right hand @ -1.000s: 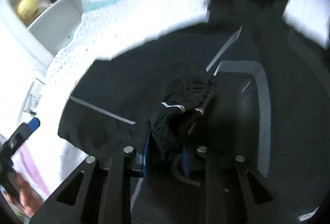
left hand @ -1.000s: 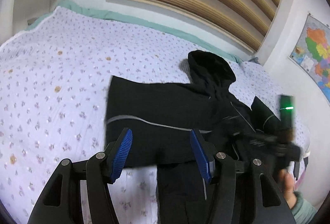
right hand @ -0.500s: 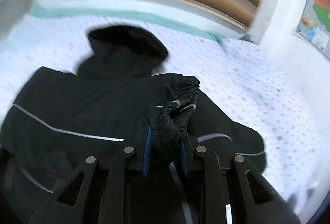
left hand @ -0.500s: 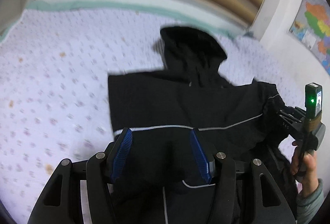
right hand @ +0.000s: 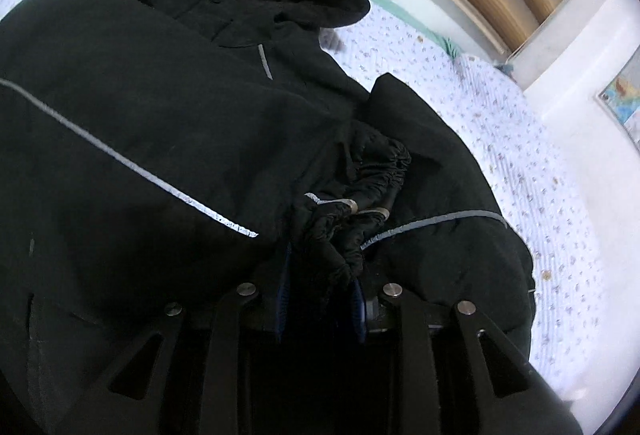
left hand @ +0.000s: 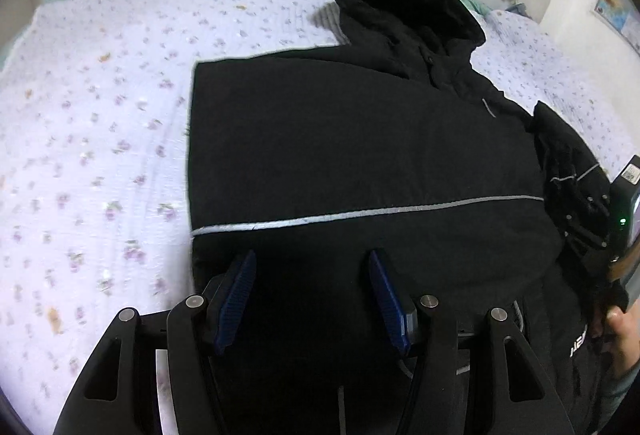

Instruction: Fold large clothes

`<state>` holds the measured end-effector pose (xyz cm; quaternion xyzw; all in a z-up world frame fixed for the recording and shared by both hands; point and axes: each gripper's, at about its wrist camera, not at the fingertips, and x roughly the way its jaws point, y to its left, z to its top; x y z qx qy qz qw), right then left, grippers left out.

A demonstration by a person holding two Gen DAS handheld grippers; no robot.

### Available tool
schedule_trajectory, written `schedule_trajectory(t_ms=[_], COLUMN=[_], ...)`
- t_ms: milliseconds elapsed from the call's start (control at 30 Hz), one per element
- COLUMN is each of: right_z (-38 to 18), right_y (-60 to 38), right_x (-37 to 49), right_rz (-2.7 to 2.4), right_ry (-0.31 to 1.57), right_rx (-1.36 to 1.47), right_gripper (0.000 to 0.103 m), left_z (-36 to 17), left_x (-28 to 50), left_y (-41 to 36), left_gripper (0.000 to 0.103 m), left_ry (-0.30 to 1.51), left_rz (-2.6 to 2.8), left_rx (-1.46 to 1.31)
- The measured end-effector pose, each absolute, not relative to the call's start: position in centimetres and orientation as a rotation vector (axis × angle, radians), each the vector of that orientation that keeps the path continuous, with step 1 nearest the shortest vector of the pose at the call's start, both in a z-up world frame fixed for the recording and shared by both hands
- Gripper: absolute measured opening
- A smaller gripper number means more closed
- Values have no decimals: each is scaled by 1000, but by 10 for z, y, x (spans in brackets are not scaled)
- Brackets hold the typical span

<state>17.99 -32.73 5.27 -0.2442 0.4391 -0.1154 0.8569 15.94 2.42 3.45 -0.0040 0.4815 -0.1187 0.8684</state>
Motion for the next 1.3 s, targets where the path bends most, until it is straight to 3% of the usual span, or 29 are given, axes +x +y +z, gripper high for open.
schedule_trajectory(t_ms=[100,200,267,467,767,1033,1167,1300], right_z=[73,124,154,208,193,127,81,73], right_y=[-337,-354,-363,-390,-529,-620,-646,-654], right_x=[172,149,134,83,50,30,35,37], right_rz=[-186,-50,-33,-73,-226,-457,-455,-402], right_ry=[1009,979,916,795,800,640,695,717], right_rx=[-372,-135,-92,-145,51,165,263,290], right_gripper=[34,59,68,70,70,73,74,74], left_z=[62,111,149,207,230,202,137,61], left_x=[148,130,112,88,87,114,130,143], left_y=[32,41,37,-5,-141,-210,-221,-227], left_gripper=[60,60,60,60,60,60,60,60], left_ry=[1040,984,906,867,929,856,865,957], left_rz=[-249,-246,-240,-313,-439,-336,-384,-448], left_rx=[-59,-111,-108,-209,-150,-23,26,18])
